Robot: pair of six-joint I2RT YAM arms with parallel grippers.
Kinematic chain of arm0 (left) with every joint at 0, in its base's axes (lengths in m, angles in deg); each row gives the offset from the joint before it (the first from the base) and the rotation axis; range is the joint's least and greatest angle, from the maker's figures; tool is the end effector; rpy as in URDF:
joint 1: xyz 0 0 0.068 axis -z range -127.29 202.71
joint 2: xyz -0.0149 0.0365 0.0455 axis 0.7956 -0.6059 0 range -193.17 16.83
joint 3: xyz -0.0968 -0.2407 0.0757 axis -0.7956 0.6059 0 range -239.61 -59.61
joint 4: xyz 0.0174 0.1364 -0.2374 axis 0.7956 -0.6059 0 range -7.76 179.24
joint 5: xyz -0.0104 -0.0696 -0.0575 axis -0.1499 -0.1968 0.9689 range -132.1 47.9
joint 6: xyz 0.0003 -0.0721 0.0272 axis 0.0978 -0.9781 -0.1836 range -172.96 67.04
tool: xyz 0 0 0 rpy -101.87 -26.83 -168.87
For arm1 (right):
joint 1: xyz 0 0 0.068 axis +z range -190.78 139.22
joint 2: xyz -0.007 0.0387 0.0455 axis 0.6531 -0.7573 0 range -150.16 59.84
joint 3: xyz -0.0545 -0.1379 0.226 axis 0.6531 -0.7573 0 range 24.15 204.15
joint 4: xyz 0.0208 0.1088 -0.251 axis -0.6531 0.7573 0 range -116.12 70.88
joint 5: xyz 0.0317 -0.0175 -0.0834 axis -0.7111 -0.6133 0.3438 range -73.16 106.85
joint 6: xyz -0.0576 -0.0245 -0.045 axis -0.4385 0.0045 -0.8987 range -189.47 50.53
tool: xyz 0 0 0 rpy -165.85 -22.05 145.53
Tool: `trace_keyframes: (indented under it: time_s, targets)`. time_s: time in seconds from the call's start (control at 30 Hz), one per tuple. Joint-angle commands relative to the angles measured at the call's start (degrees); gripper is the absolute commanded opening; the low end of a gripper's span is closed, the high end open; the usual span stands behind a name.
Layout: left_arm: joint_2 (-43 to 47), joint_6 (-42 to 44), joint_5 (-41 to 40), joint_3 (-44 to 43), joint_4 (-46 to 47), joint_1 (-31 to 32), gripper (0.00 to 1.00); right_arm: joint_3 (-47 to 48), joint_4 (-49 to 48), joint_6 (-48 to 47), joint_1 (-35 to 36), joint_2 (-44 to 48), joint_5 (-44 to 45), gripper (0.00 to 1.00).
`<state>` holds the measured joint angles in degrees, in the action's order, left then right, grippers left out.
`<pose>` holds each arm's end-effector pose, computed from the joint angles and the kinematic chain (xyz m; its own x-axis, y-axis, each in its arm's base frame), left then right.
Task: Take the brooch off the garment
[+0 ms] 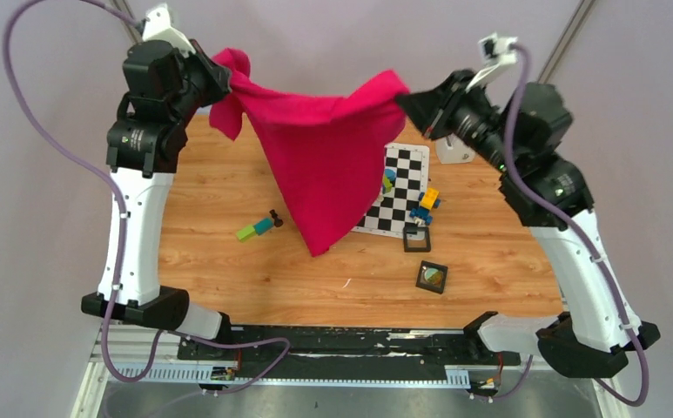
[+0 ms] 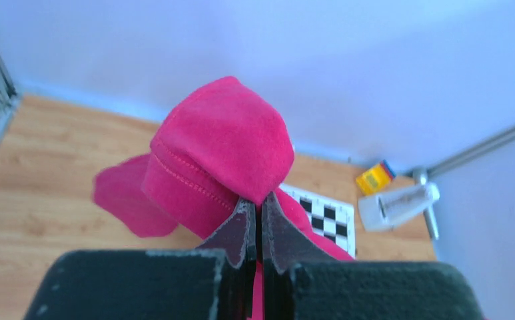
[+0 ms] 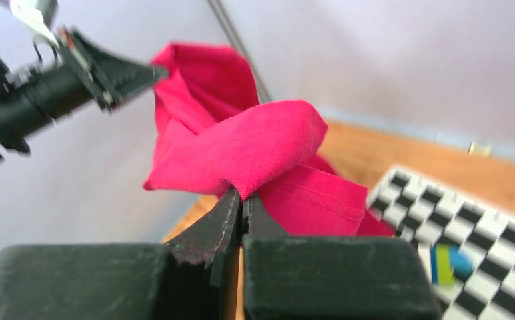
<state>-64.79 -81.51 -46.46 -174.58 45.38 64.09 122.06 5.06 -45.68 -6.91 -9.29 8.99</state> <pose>0.2971 -0.0546 0.5390 -0.2160 -0.4427 -0.8703 0.0231 0.8887 -0.4578 0.2138 0.1542 0.5291 -0.3002 0.2797 -0.9119 -0.5948 0.6925 0.4082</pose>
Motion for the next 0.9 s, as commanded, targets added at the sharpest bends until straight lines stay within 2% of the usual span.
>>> trace_keyframes:
  time_s: [0.0,0.17,0.43,0.57,0.67,0.7,0.73,0.77,0.87]
  targets:
    - [-1.3,3.1,-6.0,-12.2,-3.8,-0.5,0.00,17.7,7.4,-3.9,-2.8,-5.8,0.7,0.00]
    - [1.7,6.8,-9.0,-12.9,-1.8,-0.5,0.00,26.9,8.7,-5.4,-3.0,-8.8,-1.1,0.00]
    - [-0.3,7.0,-5.0,-13.0,-0.6,-0.5,0.00,25.5,8.2,-4.7,-3.0,-8.9,-5.8,0.00]
    - [-2.9,7.8,-3.0,-14.0,2.0,-0.5,0.00,23.6,5.9,-3.5,-1.4,-9.6,-19.7,0.00]
    - [-6.5,9.0,7.1,-14.0,7.5,-0.5,0.00,19.0,1.9,-6.9,10.2,-10.3,-20.0,0.00]
    - [-7.7,8.7,13.7,-15.9,9.3,-0.5,0.00,17.7,-0.2,-9.0,17.0,-10.9,-19.0,0.00]
    - [-11.0,8.1,16.5,-17.5,9.7,-0.5,0.00,17.4,-2.1,-10.9,21.0,-12.3,-18.6,0.00]
    - [-12.8,6.5,22.2,-21.5,10.0,-0.4,0.00,18.8,-3.2,-12.2,25.0,-14.7,-17.7,0.00]
    - [-20.2,0.6,34.1,-27.1,13.7,-0.4,0.00,31.2,-2.6,-14.5,32.5,-24.7,-16.6,0.00]
